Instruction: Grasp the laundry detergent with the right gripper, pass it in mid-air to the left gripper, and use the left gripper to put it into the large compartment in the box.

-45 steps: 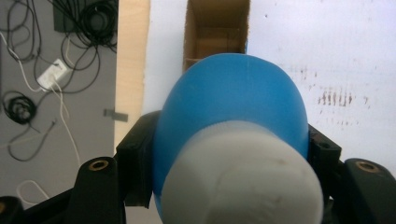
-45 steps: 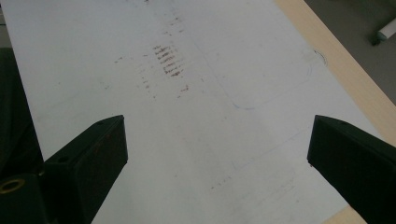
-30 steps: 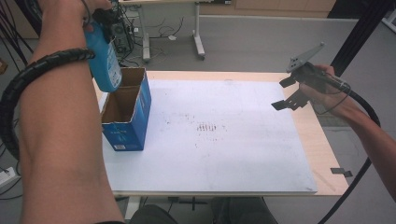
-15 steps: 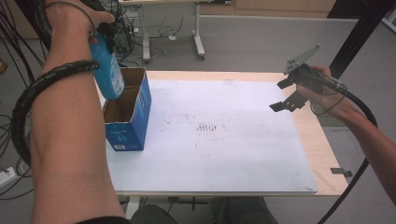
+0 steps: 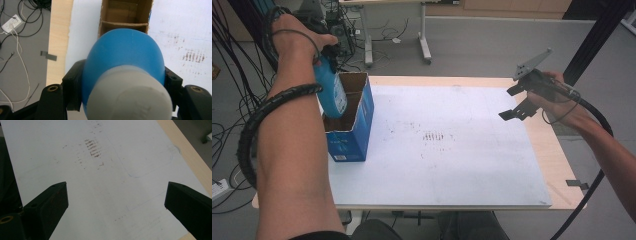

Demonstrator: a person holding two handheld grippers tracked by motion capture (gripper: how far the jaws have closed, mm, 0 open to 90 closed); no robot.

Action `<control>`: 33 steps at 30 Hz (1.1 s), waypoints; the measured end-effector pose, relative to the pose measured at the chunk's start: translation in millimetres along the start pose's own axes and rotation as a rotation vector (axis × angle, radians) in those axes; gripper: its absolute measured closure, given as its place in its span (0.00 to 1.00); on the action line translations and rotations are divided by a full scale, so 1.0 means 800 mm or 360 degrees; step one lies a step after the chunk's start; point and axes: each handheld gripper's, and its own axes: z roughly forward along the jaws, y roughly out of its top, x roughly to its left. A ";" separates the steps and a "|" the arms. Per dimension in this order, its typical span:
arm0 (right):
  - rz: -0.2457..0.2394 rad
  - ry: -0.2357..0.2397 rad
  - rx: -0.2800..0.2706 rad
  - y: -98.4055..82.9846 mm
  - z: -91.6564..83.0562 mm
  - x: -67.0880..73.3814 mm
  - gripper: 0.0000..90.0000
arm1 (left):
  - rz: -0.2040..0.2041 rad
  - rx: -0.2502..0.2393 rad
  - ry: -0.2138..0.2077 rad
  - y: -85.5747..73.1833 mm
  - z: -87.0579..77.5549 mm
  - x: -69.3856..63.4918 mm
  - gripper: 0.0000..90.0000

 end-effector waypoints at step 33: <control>0.0021 0.0003 0.0023 -0.009 0.015 0.001 0.05 | 0.0093 0.0045 -0.0040 -0.017 0.136 -0.016 0.40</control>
